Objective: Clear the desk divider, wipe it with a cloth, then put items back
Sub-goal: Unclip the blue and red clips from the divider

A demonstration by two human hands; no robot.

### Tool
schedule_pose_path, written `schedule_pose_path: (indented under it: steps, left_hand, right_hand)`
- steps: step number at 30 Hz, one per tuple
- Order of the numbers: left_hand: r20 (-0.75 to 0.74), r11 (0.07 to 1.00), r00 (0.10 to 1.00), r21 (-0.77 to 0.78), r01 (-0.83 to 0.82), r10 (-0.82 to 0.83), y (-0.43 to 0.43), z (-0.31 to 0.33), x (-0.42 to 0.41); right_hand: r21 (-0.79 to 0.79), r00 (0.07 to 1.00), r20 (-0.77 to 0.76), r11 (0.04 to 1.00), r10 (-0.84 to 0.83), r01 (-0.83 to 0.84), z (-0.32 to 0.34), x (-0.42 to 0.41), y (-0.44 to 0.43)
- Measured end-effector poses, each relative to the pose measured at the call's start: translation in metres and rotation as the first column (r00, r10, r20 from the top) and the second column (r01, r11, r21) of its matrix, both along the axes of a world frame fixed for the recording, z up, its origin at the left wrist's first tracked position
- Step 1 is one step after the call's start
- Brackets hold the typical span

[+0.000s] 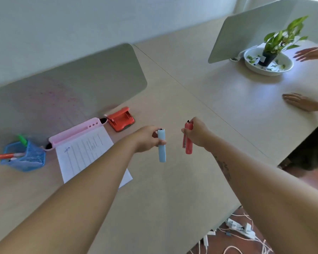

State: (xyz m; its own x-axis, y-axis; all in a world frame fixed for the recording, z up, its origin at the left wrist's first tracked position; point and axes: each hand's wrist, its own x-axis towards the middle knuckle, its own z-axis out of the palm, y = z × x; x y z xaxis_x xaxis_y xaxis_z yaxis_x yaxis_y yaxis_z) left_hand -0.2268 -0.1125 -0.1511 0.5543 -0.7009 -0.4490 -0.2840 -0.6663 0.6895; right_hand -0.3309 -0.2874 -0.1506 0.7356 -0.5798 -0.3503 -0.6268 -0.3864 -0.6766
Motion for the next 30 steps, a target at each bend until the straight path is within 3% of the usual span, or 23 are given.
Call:
schedule_pose_path:
  steps: [5, 10, 16, 30]
  left_hand:
    - [-0.228, 0.999, 0.974, 0.030, 0.010, -0.003, -0.026, -0.038, -0.047]
    - [-0.329, 0.999, 0.944, 0.037, 0.040, -0.025, -0.044, -0.066, -0.087]
    - [-0.347, 0.999, 0.938, 0.033, 0.036, -0.022, -0.058, -0.093, -0.110]
    - [-0.278, 0.987, 0.950, -0.023, -0.156, 0.144, -0.052, -0.126, -0.124]
  right_hand:
    - [0.027, 0.988, -0.125, 0.995, -0.089, 0.093, -0.037, -0.066, -0.015]
    - [0.064, 0.960, -0.246, 0.986, -0.132, 0.152, -0.062, -0.113, -0.024]
    - [0.102, 0.941, -0.307, 0.978, -0.141, 0.180, -0.084, -0.141, -0.024]
    - [0.023, 0.941, -0.220, 0.963, -0.256, 0.267, -0.115, -0.151, -0.008]
